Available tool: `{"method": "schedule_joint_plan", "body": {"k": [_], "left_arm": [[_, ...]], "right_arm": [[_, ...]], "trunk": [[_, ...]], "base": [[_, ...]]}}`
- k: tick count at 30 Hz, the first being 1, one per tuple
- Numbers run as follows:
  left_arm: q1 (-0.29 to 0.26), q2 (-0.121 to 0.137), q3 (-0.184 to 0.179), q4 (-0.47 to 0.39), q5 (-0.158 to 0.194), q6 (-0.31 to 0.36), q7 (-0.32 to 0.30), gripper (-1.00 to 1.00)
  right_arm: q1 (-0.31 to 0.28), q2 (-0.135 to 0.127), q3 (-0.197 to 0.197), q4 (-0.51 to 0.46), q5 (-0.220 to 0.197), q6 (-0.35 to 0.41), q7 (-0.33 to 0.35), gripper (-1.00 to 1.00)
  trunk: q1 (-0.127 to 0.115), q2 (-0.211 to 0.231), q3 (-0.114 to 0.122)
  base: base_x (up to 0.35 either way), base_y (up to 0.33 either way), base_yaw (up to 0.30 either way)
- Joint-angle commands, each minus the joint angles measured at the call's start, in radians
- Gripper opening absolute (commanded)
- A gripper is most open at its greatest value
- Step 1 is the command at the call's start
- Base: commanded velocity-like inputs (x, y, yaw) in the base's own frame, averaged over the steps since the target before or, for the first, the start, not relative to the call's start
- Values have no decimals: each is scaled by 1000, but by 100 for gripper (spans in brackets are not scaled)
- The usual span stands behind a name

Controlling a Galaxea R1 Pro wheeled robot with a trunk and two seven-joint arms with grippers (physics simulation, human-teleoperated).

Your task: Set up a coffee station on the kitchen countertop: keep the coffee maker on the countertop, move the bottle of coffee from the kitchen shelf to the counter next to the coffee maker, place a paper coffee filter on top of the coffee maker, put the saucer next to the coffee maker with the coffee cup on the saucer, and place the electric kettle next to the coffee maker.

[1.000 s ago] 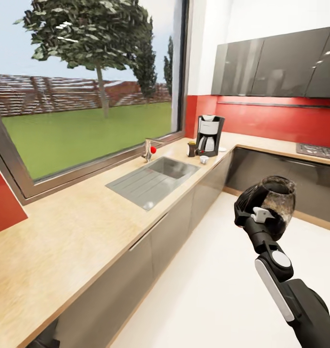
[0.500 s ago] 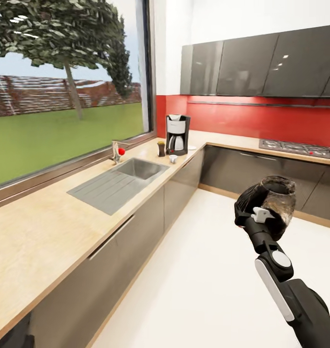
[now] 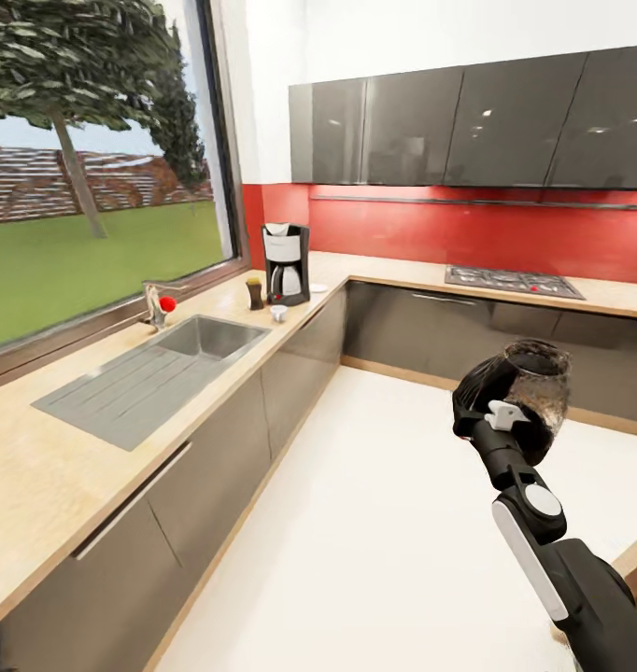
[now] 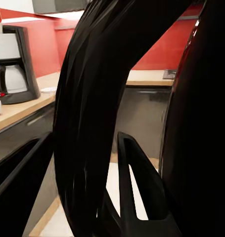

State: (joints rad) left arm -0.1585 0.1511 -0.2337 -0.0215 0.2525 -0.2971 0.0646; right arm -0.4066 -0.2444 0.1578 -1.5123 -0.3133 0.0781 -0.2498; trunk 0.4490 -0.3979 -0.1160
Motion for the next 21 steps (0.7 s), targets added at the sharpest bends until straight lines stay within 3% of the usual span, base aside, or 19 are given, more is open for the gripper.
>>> {"method": "schedule_joint_plan", "body": {"k": [1, 4, 5, 6, 17, 21], "left_arm": [[-1, -3, -8, 1, 7, 2, 3, 100], [-1, -8, -10, 1, 6, 61, 1, 100], [-1, -9, -12, 1, 1, 134, -1, 100], [-1, -9, -13, 1, 0, 152, -1, 100], [-1, -6, -14, 14, -1, 202, 8, 100], [-1, -5, -14, 15, -1, 251, 9, 100]], "right_arm": [[-1, -1, 4, -1, -3, 4, -8, -100], [-1, 2, 6, 0, -4, 4, -8, -100], [-1, 4, 7, 1, -5, 3, -8, -100], [-1, 4, 7, 2, -5, 3, -8, -100], [-1, 5, 7, 2, -4, 3, -12, -100], [-1, 5, 8, 2, -5, 3, -12, -100]], "trunk": [[1, -2, -2], [1, -2, -2], [1, -2, -2], [1, -2, -2], [1, -2, -2], [1, -2, -2]], "base": [[243, -185, -165], [244, -181, -72], [245, -179, -14], [245, -179, -9], [245, -179, -1], [260, -168, 0]]}}
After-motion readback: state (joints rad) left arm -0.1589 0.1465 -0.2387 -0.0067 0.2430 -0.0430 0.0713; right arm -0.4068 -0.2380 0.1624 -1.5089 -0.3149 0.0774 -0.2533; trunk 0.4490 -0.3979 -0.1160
